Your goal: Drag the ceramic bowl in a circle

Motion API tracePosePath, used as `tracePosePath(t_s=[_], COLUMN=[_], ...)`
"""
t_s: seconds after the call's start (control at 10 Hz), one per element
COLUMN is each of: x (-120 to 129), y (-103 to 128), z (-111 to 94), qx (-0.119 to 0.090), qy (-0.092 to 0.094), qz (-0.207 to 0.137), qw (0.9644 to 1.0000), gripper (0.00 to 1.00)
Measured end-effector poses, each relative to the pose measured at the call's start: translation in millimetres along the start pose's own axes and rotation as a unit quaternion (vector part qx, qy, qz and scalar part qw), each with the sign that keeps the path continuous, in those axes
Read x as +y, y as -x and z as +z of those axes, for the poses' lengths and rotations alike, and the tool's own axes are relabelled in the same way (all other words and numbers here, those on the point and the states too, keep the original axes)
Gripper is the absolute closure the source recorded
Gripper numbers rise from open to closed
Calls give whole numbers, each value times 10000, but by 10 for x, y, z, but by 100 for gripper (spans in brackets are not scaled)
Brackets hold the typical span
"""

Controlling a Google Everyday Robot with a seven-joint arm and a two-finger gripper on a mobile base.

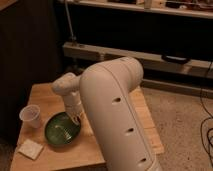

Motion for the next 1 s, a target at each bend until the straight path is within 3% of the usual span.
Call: tracePosePath(t_s=[0.4,0.8,1.0], x=[-301,-454,-754], y=[312,220,94], z=[-79,-53,-20], qx=[-61,-103,-154], qy=[-2,52,47], qz=[176,414,602], qw=[9998,9991,9981], gripper=[100,100,100])
